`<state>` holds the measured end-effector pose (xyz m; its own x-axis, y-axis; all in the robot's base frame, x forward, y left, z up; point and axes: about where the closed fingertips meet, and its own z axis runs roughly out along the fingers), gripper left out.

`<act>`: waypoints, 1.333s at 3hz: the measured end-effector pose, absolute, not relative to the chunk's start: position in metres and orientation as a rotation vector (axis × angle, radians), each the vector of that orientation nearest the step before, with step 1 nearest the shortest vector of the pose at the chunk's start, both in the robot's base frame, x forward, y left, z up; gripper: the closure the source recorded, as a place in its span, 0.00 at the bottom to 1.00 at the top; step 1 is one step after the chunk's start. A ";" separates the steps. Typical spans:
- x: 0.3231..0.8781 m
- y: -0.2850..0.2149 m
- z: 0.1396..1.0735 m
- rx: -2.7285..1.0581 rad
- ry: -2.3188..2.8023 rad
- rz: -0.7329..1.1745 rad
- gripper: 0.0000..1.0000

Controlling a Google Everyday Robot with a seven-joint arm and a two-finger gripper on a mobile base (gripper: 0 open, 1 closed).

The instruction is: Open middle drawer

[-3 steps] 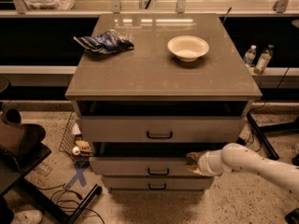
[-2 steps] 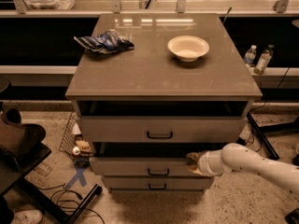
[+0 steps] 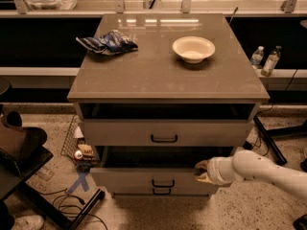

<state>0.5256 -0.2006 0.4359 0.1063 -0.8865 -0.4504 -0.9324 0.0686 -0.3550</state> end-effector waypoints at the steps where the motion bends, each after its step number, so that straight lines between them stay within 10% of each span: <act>1: 0.474 -0.227 0.448 -1.794 1.853 0.109 1.00; 4: 0.474 -0.227 0.449 -1.794 1.853 0.110 1.00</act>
Offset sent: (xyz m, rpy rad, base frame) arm -0.2893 -0.1491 0.0504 -0.0994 0.2538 -0.2533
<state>0.4743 -0.2266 0.4490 0.0448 -0.8988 -0.4361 -0.9440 0.1047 -0.3129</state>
